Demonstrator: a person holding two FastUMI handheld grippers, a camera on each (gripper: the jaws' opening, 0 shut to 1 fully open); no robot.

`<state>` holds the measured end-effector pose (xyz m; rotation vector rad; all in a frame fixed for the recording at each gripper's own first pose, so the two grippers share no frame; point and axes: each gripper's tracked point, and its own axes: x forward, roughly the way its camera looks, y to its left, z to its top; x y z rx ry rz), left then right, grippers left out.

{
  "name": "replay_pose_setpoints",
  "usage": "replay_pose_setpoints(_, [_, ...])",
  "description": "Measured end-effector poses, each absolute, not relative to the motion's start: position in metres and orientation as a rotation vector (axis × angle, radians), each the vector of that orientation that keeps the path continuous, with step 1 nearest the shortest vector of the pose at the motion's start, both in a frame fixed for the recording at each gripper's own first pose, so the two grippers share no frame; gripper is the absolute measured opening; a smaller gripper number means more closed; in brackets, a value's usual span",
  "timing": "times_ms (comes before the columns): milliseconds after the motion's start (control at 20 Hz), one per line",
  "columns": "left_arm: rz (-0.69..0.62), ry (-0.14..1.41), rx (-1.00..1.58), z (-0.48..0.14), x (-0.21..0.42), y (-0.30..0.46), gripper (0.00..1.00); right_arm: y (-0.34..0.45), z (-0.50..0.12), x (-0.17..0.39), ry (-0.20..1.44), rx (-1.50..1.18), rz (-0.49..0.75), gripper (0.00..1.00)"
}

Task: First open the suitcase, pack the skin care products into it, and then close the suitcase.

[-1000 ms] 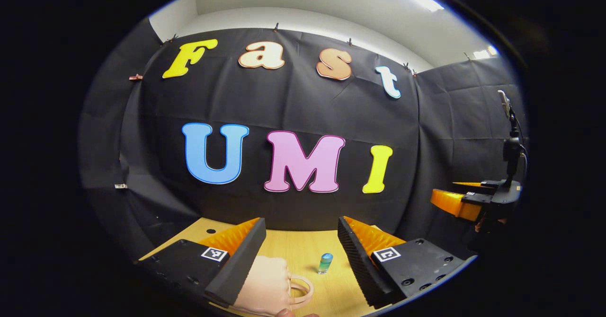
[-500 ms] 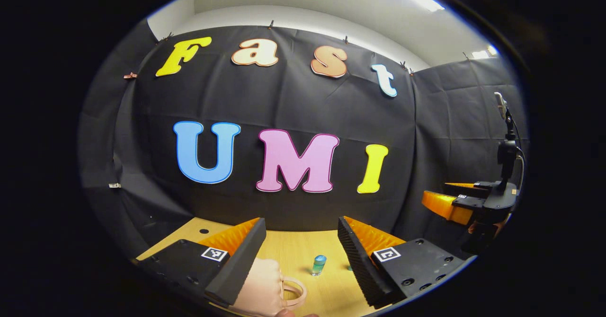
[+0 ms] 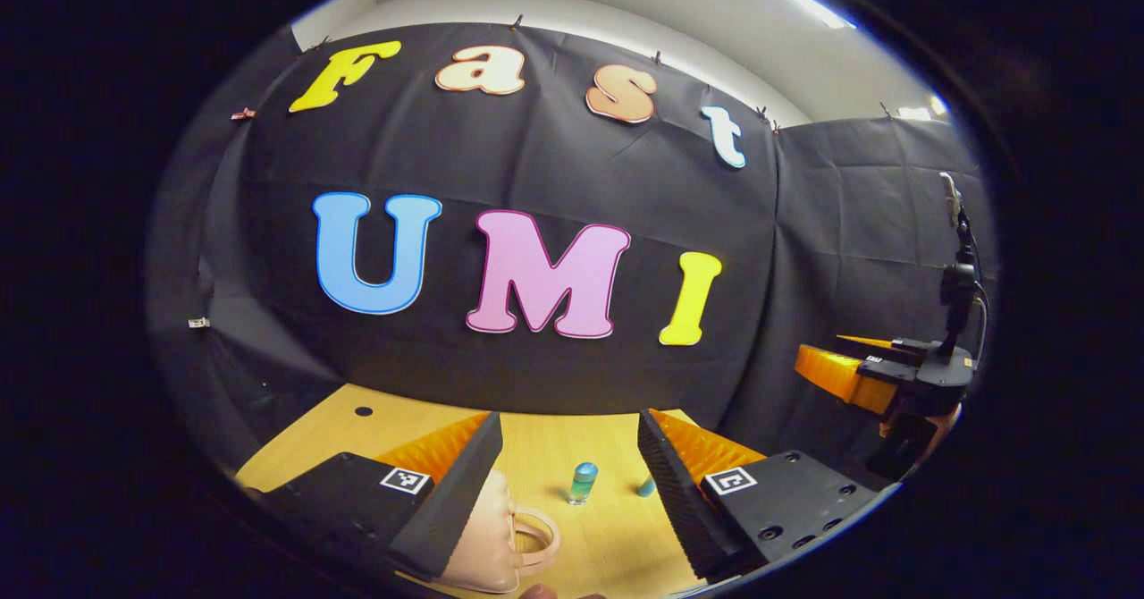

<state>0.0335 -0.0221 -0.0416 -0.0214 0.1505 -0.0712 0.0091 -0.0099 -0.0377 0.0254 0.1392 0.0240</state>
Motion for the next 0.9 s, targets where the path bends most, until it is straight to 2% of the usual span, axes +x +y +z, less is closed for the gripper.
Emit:
replay_pose_setpoints(300, [-0.163,0.438,-0.149,-0.137,0.050,-0.032,0.96,-0.023,-0.045,0.001,0.150,0.027,0.000,0.96])
replay_pose_setpoints(900, [-0.062,0.919,-0.081,-0.298,0.078,-0.041,0.97,-0.074,-0.072,-0.015,0.193,0.034,-0.091,0.96])
